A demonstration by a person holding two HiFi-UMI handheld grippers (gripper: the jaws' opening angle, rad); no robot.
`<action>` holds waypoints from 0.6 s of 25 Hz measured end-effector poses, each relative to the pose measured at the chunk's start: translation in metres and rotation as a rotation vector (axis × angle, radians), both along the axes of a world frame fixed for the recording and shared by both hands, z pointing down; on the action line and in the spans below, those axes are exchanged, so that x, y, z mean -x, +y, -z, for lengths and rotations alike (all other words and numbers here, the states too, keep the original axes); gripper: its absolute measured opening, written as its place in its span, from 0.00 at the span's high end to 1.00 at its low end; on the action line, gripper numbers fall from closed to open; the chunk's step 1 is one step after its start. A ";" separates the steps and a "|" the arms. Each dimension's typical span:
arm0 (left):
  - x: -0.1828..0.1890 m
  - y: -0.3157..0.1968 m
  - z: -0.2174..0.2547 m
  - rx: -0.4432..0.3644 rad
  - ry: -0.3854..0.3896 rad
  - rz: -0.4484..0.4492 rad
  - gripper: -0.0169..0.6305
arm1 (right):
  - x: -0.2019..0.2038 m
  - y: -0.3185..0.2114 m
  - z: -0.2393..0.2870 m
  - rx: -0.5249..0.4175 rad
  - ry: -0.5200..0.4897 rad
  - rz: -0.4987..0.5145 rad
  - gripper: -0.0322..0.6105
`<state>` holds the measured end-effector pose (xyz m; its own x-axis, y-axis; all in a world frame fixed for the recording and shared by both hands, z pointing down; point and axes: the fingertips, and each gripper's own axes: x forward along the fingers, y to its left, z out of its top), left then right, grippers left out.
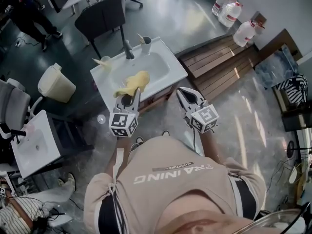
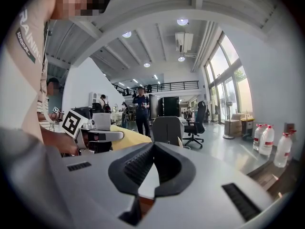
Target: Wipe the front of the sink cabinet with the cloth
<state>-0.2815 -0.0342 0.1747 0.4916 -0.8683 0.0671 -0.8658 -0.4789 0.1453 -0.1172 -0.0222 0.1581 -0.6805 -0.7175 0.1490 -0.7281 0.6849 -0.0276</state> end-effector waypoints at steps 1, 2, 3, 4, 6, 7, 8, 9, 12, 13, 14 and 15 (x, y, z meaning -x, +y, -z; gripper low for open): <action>0.000 0.000 -0.002 0.004 -0.003 -0.002 0.91 | -0.001 0.000 -0.001 0.001 0.001 -0.001 0.93; 0.000 0.001 -0.004 0.009 -0.004 -0.003 0.91 | -0.001 0.001 -0.001 0.002 0.001 -0.001 0.93; 0.000 0.001 -0.005 0.012 -0.005 -0.002 0.91 | -0.002 0.001 -0.002 0.003 0.000 -0.001 0.93; 0.000 0.000 -0.006 0.015 -0.004 -0.001 0.91 | -0.003 0.001 -0.002 0.003 -0.001 -0.001 0.93; 0.000 -0.001 -0.006 0.018 -0.001 0.001 0.91 | -0.004 0.001 -0.002 0.003 -0.003 0.000 0.93; 0.000 -0.002 -0.006 0.017 0.002 0.002 0.91 | -0.004 0.000 -0.002 0.002 -0.003 0.000 0.93; -0.001 -0.003 -0.005 0.016 0.004 0.003 0.91 | -0.005 -0.001 -0.002 0.002 -0.002 0.001 0.93; -0.001 -0.004 -0.005 0.014 0.006 0.004 0.91 | -0.005 -0.001 -0.002 0.002 -0.001 0.002 0.93; -0.002 -0.005 -0.005 0.010 0.007 0.003 0.91 | -0.005 -0.003 -0.004 0.004 0.001 0.003 0.93; -0.001 -0.006 -0.005 0.011 0.007 0.002 0.91 | -0.005 -0.004 -0.005 0.005 0.002 0.003 0.93; -0.001 -0.006 -0.006 0.012 0.006 0.001 0.91 | -0.005 -0.005 -0.006 0.006 0.003 0.002 0.93; -0.001 -0.006 -0.006 0.013 0.006 0.000 0.91 | -0.005 -0.005 -0.006 0.007 0.004 0.001 0.93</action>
